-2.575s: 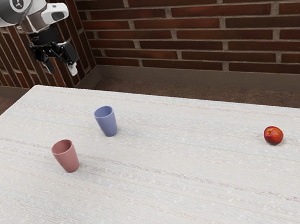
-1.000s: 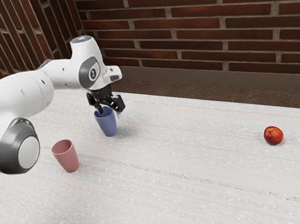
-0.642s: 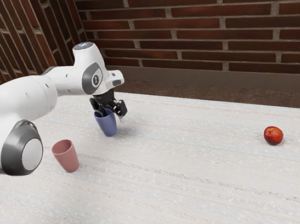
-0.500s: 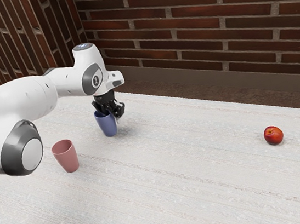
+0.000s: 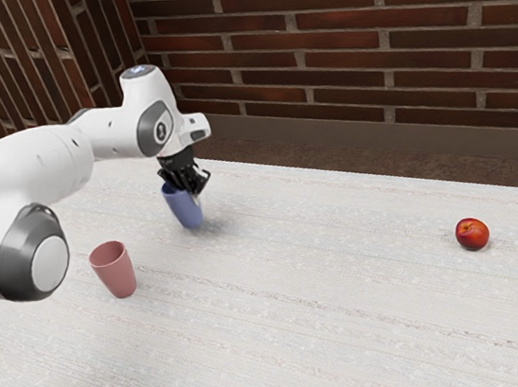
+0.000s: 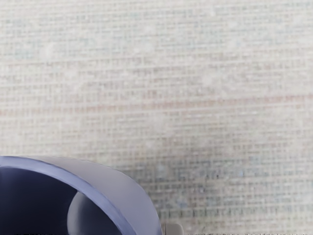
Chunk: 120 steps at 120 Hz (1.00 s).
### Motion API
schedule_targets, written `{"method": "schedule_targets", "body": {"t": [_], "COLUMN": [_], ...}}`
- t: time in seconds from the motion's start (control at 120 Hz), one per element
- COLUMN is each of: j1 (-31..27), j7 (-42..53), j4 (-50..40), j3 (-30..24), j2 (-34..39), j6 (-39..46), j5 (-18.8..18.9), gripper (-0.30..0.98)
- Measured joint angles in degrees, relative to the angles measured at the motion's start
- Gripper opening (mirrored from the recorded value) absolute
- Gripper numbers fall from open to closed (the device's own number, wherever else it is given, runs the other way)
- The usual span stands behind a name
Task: Place the right cup onto the left cup
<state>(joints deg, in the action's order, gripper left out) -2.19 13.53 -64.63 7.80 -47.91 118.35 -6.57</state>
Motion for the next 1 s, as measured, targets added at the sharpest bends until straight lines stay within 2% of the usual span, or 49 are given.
{"method": "schedule_targets", "body": {"t": [0.133,0.683,0.85,1.0], "j1": [-0.1,-0.3,-0.3,-0.6], "j7": [-0.1,0.4,0.6,0.7], "j4": [-3.7,-29.7,-40.7,-46.7], "j3": [0.0,2.1,3.2,4.5], "j2": [4.2,30.6,38.8,42.7], "j6": [-0.2,-3.8,-0.7,3.5], "j5": [0.1,0.8,2.0,2.9], "gripper": [-0.09,-0.10,-0.10,-0.10]}}
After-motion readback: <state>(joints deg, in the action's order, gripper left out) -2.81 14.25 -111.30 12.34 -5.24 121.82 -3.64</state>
